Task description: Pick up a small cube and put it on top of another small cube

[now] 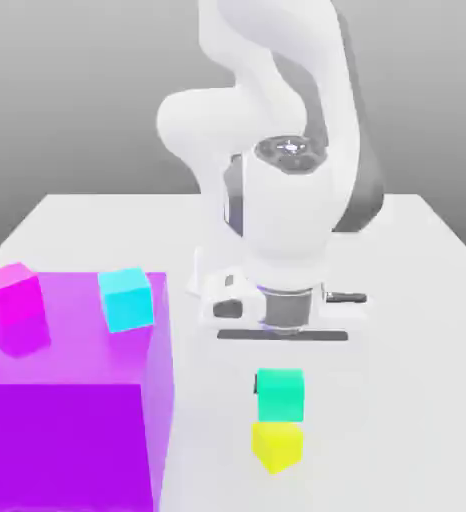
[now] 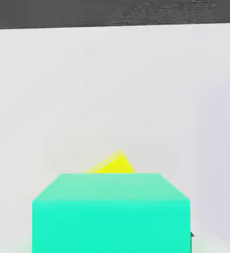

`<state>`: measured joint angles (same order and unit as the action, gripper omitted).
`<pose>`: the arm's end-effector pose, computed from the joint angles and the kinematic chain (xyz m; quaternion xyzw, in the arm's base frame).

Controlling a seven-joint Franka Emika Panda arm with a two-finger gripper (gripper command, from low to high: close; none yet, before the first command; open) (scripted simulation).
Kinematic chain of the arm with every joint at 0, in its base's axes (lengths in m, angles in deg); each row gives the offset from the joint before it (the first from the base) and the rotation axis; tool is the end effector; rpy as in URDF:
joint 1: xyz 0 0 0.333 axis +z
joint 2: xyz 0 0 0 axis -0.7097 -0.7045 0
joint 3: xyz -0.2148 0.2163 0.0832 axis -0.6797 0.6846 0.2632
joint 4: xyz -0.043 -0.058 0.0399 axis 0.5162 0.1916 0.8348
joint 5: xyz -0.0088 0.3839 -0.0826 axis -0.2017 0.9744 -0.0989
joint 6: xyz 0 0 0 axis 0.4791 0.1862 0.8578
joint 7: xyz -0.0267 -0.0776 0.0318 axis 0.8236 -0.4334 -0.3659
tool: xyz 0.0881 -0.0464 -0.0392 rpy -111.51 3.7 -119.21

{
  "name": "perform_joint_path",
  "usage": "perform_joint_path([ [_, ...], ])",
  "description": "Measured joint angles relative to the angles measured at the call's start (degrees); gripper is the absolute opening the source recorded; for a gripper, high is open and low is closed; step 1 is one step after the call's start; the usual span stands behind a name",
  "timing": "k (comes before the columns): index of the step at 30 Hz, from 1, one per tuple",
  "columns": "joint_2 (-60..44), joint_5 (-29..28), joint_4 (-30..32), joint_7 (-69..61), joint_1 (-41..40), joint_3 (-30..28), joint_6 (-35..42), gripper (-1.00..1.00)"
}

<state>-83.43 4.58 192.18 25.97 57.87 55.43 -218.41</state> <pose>0.4108 0.0559 0.1864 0.9188 -0.3947 0.0001 0.0002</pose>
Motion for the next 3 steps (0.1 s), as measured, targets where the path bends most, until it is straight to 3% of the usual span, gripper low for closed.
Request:
perform_joint_path([
  [3, 0.00, 0.00, 0.00, 0.00, 0.00, 0.00, 0.00, 1.00],
])
